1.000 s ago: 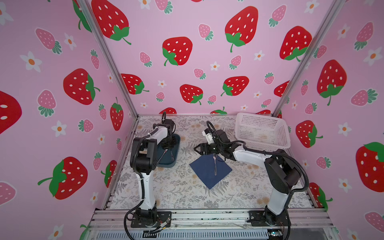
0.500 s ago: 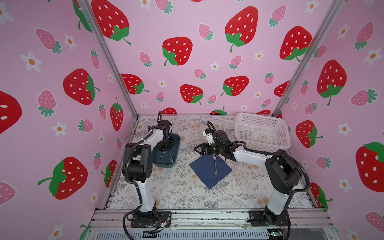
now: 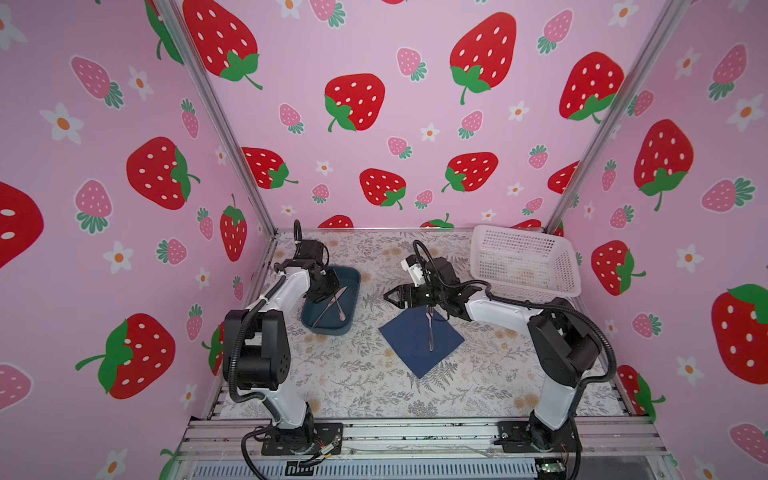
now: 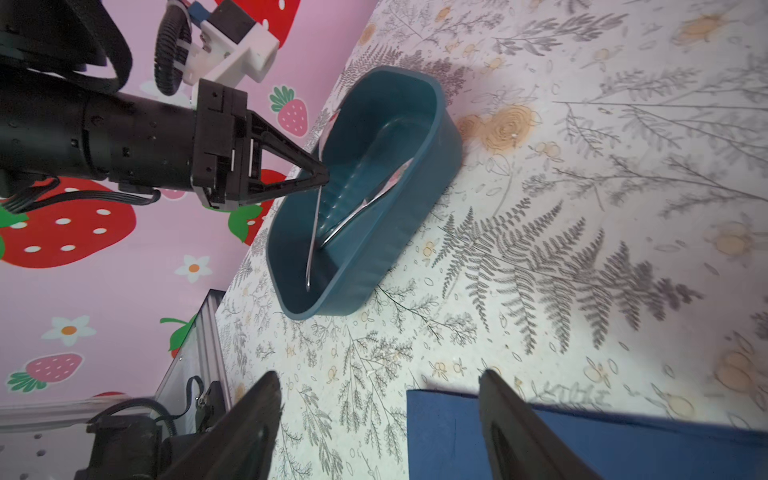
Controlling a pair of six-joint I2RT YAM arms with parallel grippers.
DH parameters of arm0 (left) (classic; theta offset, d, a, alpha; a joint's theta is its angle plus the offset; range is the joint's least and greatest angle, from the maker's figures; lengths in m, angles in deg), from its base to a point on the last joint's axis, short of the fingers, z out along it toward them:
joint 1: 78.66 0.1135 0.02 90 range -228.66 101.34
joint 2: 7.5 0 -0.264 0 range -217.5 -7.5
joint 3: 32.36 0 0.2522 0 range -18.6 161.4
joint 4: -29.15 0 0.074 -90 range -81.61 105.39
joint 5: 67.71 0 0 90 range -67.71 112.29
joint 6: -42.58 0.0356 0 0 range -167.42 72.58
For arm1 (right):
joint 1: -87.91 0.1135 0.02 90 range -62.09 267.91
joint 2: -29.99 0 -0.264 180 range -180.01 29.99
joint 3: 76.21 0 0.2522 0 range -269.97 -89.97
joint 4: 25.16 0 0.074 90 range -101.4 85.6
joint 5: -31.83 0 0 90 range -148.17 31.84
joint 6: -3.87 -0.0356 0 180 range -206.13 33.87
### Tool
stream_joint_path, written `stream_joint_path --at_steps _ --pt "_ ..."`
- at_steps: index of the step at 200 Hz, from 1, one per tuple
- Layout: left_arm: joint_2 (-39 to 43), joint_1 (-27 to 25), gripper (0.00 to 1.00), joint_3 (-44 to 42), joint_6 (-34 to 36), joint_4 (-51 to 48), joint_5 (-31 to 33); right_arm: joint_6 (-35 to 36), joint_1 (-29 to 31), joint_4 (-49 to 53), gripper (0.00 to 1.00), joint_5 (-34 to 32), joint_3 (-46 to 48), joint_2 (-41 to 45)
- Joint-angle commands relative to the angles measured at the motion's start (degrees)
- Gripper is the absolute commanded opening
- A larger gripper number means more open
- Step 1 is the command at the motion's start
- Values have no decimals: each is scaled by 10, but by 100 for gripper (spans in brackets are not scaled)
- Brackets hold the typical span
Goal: Place the utensils on the paper napkin and roll it up
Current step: 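Lift the spoon with the left gripper while the right gripper reaches toward the tray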
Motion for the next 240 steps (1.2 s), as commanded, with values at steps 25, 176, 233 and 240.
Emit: stream_joint_path --at_steps 25,176,233,240 --pt "41 13 0 -15 -18 11 -40 24 28 23 67 18 -114 -72" --pt "114 18 0 -63 -79 49 -125 -15 88 51 47 119 -341 -257" --pt "112 18 0 -76 -93 63 -119 9 89 71 20 119 -341 -250" --pt "112 18 0 -77 -97 64 -119 12 89 73 20 119 -341 -250"
